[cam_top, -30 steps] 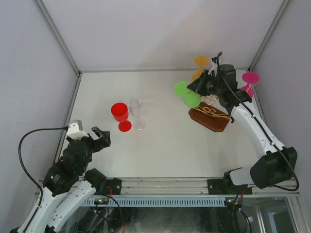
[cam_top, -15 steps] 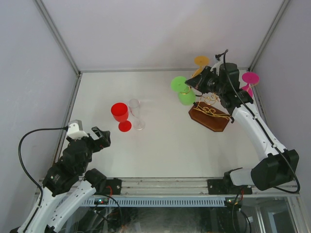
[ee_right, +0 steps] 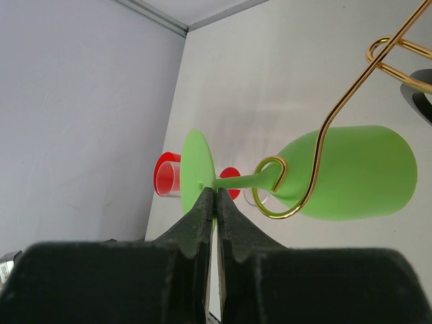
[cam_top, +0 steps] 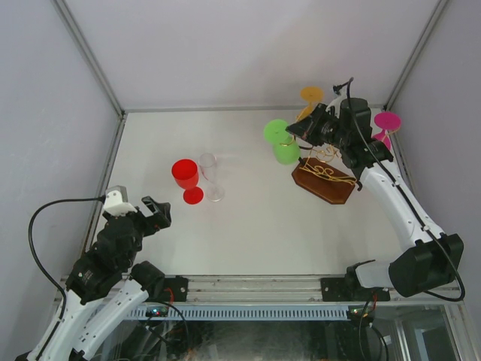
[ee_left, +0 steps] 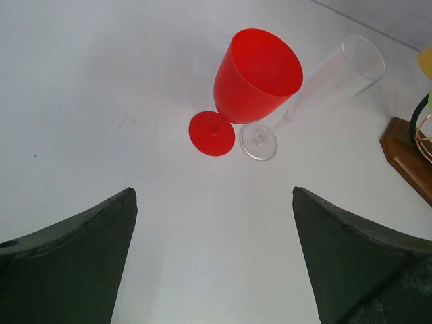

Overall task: Take the wine glass off the wine glass rack
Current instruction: Pick up the wine glass from the wine rack.

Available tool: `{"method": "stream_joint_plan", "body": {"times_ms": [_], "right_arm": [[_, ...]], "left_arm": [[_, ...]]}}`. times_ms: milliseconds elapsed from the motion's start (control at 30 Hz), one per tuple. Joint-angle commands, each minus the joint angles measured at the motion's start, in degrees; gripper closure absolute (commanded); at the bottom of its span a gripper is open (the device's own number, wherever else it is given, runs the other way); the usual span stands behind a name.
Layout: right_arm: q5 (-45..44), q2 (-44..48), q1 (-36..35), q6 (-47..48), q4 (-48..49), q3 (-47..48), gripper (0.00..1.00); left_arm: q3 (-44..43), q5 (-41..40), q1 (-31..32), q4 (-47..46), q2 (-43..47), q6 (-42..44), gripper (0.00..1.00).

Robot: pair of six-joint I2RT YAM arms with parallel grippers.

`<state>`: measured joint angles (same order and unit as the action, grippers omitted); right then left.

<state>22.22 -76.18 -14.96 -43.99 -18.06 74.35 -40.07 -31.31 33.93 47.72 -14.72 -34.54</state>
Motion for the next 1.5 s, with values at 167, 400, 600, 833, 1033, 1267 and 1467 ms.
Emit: {"method": "stream_joint_plan", "body": {"times_ms": [167,400,600,833,1033,1267,1467], "right_arm": [[1.0,1.5,0.5,1.1,0.5,0.6,1.00],[0.7,-0.2,1.0,1.2,1.2,-0.3,1.00],[1.4,-0.2,1.2,1.7,0.6,-1.0,1.00],[1.7,1.2,1.6,2.1,-0.6,-1.4,1.00],[-0.8,2.1,2.1,2.5,-0.5,-2.1,1.00],[-1.4,1.8,3.8,-1.3,3.4,-2.1,1.00],[-3.2,0.5,3.8,-5.8,7.6,-2.1,1.00]], "left_arm": [[0.6,-0.2,-0.1,-1.2,-0.1,-0.8,0.00],[0.6,-0.2,-0.1,-1.3,-0.5,-0.8,0.00],[0.6,-0.2,0.0,-1.1,-0.6,-0.8,0.00],[0.5,-0.1,0.0,-1.1,-1.0,-0.8,0.00],[0.5,0.0,-0.1,-1.2,-0.9,-0.7,0.00],[0.6,0.1,-0.1,-1.2,-1.0,-0.7,0.00],[0.5,0.1,-0.1,-1.2,-1.0,-0.7,0.00]]}}
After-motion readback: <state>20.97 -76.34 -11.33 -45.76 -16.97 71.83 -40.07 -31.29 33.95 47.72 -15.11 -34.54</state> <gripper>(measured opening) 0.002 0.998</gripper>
